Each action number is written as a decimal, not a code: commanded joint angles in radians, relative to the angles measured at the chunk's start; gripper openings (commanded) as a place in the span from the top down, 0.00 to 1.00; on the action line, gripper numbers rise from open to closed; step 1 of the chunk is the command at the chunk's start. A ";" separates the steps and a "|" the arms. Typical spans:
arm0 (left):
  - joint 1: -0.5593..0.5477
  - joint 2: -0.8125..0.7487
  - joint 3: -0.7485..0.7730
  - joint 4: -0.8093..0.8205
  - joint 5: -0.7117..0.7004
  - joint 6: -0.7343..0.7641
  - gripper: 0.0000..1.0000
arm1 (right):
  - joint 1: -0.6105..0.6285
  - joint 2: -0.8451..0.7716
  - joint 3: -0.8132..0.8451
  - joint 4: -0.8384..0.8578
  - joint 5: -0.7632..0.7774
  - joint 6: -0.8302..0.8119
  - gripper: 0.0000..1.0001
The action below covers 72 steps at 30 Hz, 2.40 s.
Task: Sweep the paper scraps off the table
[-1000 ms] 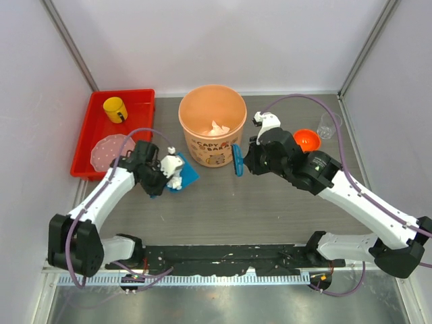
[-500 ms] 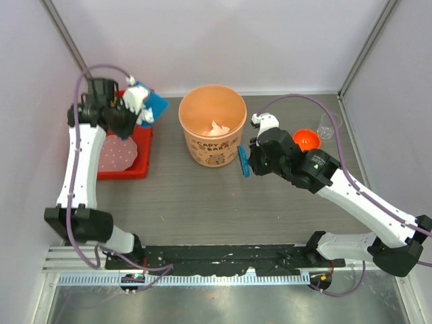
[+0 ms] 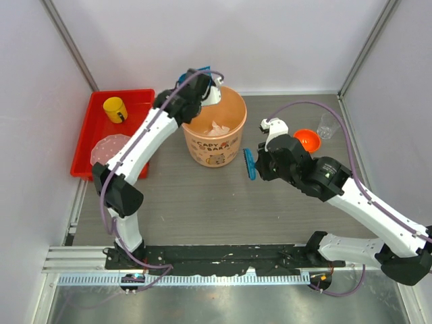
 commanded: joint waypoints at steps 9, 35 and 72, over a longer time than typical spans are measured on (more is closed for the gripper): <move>-0.135 -0.229 -0.687 1.552 -0.334 1.230 1.00 | -0.001 -0.008 -0.012 0.055 -0.002 0.004 0.99; 0.440 -0.793 -1.135 -0.398 0.868 -0.202 1.00 | 0.059 -0.026 0.010 0.337 -0.412 -0.342 0.99; 0.337 -0.767 -0.909 -0.304 0.596 -0.441 0.00 | 0.551 0.224 -0.174 0.605 0.248 -0.796 0.99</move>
